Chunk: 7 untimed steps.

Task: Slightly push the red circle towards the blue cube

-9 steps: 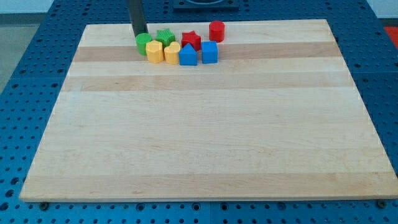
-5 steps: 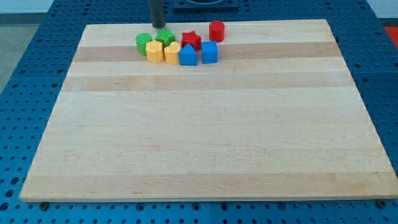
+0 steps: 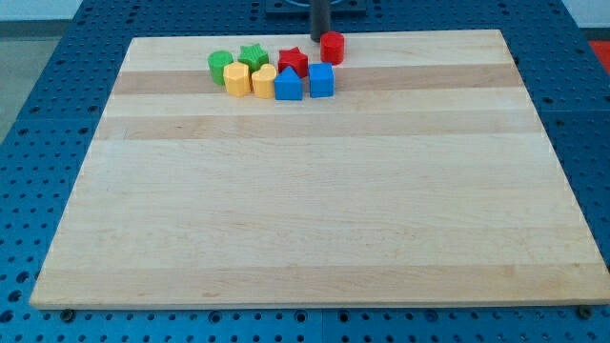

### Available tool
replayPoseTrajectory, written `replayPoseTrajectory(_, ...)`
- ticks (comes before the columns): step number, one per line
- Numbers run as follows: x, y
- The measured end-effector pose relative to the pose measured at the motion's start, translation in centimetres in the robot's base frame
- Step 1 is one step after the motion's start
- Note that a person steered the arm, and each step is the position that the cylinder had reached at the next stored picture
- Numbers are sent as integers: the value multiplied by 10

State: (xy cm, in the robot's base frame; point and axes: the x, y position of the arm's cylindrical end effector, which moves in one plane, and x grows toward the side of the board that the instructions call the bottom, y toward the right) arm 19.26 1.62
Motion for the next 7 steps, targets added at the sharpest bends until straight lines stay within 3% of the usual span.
replayPoseTrajectory(2,9,33)
replayPoseTrajectory(4,13,30)
replayPoseTrajectory(7,58,14)
